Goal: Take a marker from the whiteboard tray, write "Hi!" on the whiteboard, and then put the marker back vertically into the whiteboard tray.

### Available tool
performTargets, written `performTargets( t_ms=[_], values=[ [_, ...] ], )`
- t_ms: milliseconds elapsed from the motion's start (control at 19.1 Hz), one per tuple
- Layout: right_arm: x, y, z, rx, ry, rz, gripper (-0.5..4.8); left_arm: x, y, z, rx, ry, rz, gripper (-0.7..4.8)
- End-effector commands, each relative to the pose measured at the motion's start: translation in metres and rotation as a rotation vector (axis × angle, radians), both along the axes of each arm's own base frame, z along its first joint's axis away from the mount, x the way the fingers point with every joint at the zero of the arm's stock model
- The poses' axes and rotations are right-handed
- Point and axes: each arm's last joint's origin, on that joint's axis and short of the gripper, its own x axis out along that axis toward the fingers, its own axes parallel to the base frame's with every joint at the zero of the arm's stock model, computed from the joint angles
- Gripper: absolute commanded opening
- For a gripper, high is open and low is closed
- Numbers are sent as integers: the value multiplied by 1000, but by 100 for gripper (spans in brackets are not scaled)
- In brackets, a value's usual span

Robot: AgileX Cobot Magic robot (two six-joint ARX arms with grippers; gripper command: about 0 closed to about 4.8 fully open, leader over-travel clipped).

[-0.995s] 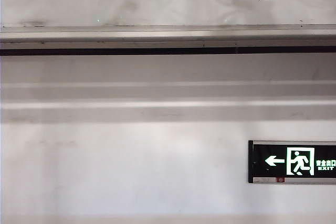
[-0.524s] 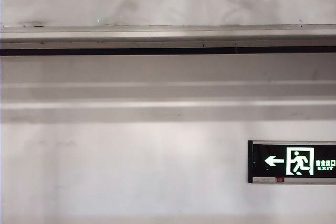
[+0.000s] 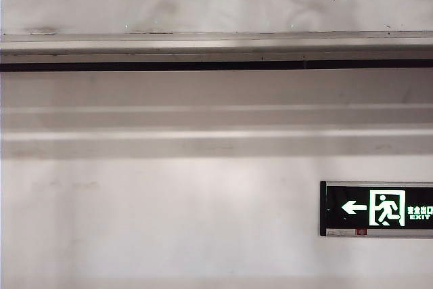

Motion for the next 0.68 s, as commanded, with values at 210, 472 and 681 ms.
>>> performTargets(
  t_ms=[210,472,681],
  values=[
    [8,4,-3,0,-13,22,-2,-2,1,2,-3,-10,-3,-6],
    [11,5,-5,-2,-7,10,-2,-2,1,2,-2,-9,-3,-6],
    [12,4,-5,-4,-7,-33,-2,-2,1,2,-2,-9,-3,-6]
  ],
)
